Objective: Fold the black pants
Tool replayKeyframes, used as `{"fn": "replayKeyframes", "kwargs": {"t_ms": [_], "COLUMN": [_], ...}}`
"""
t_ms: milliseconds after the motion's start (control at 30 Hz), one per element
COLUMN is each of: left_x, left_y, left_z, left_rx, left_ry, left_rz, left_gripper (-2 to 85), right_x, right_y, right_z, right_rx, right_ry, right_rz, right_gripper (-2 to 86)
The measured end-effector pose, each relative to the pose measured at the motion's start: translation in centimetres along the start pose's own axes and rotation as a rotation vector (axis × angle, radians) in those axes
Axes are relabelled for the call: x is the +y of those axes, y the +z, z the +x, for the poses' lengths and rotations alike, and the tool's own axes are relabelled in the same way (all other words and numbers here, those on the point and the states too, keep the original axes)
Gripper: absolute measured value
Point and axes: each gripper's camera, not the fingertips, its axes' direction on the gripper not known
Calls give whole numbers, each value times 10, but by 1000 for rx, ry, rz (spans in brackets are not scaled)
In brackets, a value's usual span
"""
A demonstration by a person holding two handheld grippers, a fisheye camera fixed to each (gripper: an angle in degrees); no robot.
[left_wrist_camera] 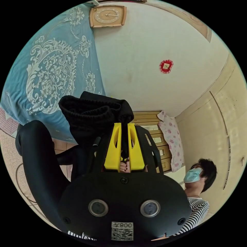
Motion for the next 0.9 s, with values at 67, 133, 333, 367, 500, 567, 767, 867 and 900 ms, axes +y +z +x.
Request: {"fn": "replayKeyframes", "kwargs": {"t_ms": [67, 133, 333, 367, 500, 567, 767, 867, 900], "left_x": [1, 1, -14, -20, -43, -60, -94, -99, -99], "left_y": [30, 52, 133, 153, 217, 264, 384, 450, 464], "left_z": [12, 20, 41, 44, 56, 68, 130, 177, 187], "left_rx": [-10, -22, -68, -78, -95, -99, -126, -145, -147], "left_ry": [-5, -12, -61, -71, -97, -111, -94, -82, -80], "left_rz": [-28, -45, -86, -95, -133, -169, -293, -365, -380], "left_gripper": [32, 32, 31, 31, 30, 30, 30, 30, 30], "right_x": [-1, -4, -35, -45, -90, -111, -158, -166, -167], "right_y": [0, 2, 10, 10, 7, 4, -4, -12, -17], "right_z": [-11, -22, -55, -60, -84, -100, -182, -240, -267], "right_rx": [-14, -24, -50, -58, -70, -68, -70, -91, -96], "right_ry": [4, 9, 36, 47, 81, 94, 122, 135, 137], "right_rz": [25, 46, 98, 110, 144, 161, 233, 303, 332], "right_gripper": [0, 0, 0, 0, -1, -1, -1, 0, 0]}}
